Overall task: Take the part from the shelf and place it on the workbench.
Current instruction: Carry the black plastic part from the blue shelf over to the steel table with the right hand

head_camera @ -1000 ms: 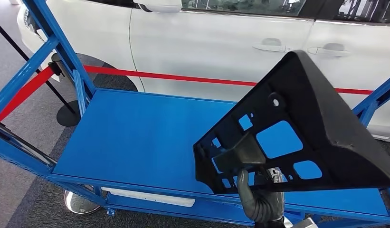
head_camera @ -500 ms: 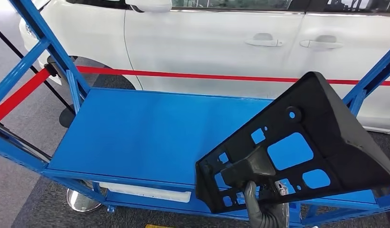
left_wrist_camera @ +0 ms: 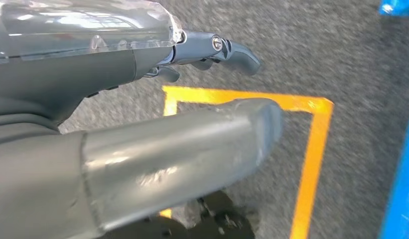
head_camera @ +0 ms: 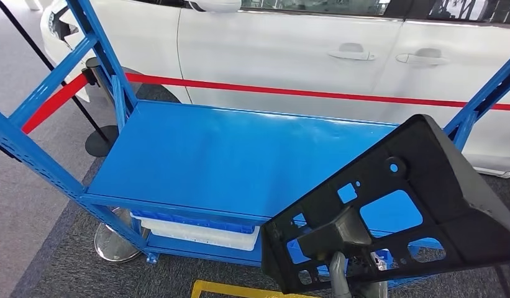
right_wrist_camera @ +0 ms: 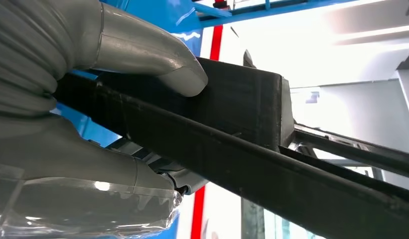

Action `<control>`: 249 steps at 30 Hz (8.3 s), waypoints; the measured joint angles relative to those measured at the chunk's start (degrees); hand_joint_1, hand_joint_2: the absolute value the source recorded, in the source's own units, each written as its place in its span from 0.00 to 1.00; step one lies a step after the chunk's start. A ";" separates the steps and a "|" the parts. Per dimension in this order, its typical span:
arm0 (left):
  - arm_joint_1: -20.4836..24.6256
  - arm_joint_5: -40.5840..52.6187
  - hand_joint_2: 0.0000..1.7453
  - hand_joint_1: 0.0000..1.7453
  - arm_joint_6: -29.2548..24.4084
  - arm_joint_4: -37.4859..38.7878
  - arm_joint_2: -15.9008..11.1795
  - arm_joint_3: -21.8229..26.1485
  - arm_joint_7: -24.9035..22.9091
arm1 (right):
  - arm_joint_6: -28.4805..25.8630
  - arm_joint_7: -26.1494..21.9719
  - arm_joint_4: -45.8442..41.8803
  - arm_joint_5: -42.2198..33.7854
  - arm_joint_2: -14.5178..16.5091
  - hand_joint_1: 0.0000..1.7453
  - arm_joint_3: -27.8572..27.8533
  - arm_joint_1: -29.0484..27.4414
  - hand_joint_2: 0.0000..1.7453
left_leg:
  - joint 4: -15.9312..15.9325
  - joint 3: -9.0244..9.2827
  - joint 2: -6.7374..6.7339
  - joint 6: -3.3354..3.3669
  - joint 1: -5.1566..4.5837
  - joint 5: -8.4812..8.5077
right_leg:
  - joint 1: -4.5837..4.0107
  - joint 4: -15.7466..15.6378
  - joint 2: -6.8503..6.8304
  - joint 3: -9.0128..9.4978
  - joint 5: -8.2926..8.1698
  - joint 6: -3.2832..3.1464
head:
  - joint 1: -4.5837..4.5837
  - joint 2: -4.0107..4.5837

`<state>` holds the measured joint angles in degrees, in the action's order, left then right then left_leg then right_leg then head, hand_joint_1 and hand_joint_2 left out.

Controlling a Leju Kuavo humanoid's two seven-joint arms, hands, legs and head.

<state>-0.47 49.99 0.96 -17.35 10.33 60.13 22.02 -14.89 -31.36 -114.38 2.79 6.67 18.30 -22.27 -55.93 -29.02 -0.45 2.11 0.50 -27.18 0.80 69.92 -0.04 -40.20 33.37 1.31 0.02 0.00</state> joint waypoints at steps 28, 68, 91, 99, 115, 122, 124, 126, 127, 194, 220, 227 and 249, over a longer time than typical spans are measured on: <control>0.12 1.44 0.00 0.00 1.30 -0.95 -0.10 2.26 -0.18 | 0.83 0.05 -0.01 -0.11 1.12 1.00 -1.47 -0.63 1.00 | 1.08 3.01 -0.15 0.01 -0.56 -1.51 | -0.68 -9.92 -0.48 4.04 -6.79 -1.01 | -0.44 0.01; -0.22 4.89 0.00 0.00 3.14 -2.03 0.19 5.49 -1.38 | -0.10 1.67 0.06 0.34 1.47 1.00 -1.69 -0.66 1.00 | -2.13 -6.18 -0.39 -1.04 -0.38 3.78 | -0.03 -7.64 -0.18 12.28 -2.73 -0.48 | -0.22 0.00; -0.43 7.34 0.00 0.00 3.81 -3.33 0.43 8.25 -1.02 | 1.79 0.92 0.42 -3.24 1.64 1.00 -1.73 -1.13 1.00 | 0.97 2.87 -1.11 -0.62 0.10 -1.82 | -0.32 -4.23 0.35 1.69 -4.13 -0.53 | -0.27 0.01; -0.44 7.51 0.00 0.00 3.44 -3.39 0.52 8.77 -1.19 | 1.58 0.91 0.95 -3.68 1.61 1.00 -1.81 -1.90 1.00 | -0.73 1.14 -5.21 -1.45 -0.37 -1.54 | -0.50 -10.24 -4.04 8.46 -5.47 -0.85 | -0.13 0.01; -0.56 12.35 0.00 0.00 3.90 -3.52 0.82 11.29 -1.72 | 4.96 0.97 0.94 -3.39 4.23 1.00 -6.02 -6.01 1.00 | -2.84 -0.16 5.60 -3.00 0.64 -1.96 | -0.43 -10.79 5.76 6.66 -7.04 -2.62 | -0.58 0.01; -0.45 13.69 0.00 0.00 4.36 -3.58 0.99 11.85 -1.68 | 6.04 0.89 0.91 -2.76 4.96 1.00 -7.47 -6.85 1.00 | -1.06 -0.31 0.91 -0.95 0.61 -0.85 | -0.26 -2.37 1.51 1.47 -2.28 -0.08 | 0.36 0.00; -0.52 14.00 0.00 0.00 4.39 -3.62 0.98 12.15 -1.67 | 6.23 0.90 0.93 -2.76 4.98 1.00 -7.73 -6.93 1.00 | -1.13 -0.53 -1.07 -0.89 0.36 -0.85 | -0.02 3.44 0.51 -0.83 0.12 0.34 | 0.41 0.00; -0.38 14.51 0.00 0.00 4.15 -3.64 0.95 12.39 -1.55 | 6.40 0.87 0.93 -2.90 5.01 1.00 -8.05 -7.08 1.00 | -1.18 -0.60 -2.78 -0.95 0.24 -0.89 | 0.08 1.94 -0.01 0.71 -1.37 0.40 | 0.43 0.00; -0.21 14.66 0.00 0.00 3.87 -3.63 0.87 12.48 -1.34 | 6.62 0.86 0.91 -3.09 5.02 1.00 -8.19 -7.10 1.00 | -1.21 -0.52 -3.47 -1.03 0.20 -0.94 | 0.04 -1.76 -0.71 3.09 -3.04 0.23 | 0.43 0.00; 1.13 19.93 0.00 0.00 3.50 -2.54 0.08 17.05 -0.27 | 5.79 2.95 -2.43 -3.15 5.98 1.00 -8.73 -8.76 1.00 | -1.66 1.08 -7.21 -3.12 -0.15 -3.15 | -0.72 -10.54 -3.84 7.12 -4.98 -2.07 | 0.16 0.01; 0.92 20.81 0.00 0.00 3.50 -2.54 0.03 17.48 -0.20 | 5.22 2.88 -2.25 -2.41 5.38 1.00 -8.02 -8.97 1.00 | -1.58 -0.33 -4.02 -1.53 0.11 -1.96 | 0.05 -6.11 -2.58 5.28 -3.83 -0.29 | 0.30 0.00; 1.40 21.18 0.00 0.00 3.45 -2.54 0.05 17.46 -0.15 | 5.04 2.55 -2.27 -1.78 5.35 1.00 -7.92 -9.33 1.00 | -4.43 -0.14 -3.68 -3.49 0.21 -4.95 | -0.38 -11.71 -1.72 7.98 -5.07 -2.69 | -0.10 0.00; 1.14 21.59 0.00 0.00 3.29 -2.47 0.15 17.82 -0.10 | 5.05 2.46 -1.95 -1.19 5.19 1.00 -7.41 -9.49 1.00 | -2.17 -0.94 -3.06 -0.93 0.24 -2.05 | -0.14 0.40 -0.32 1.73 -1.28 -0.40 | 0.40 0.01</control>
<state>0.67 71.58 4.25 -19.82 10.47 77.95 21.92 -9.84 -28.90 -116.32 1.60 11.85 10.89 -31.75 -58.10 -29.96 -3.51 1.18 0.73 -29.23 0.65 70.32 -0.36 -38.47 32.09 0.91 0.42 0.01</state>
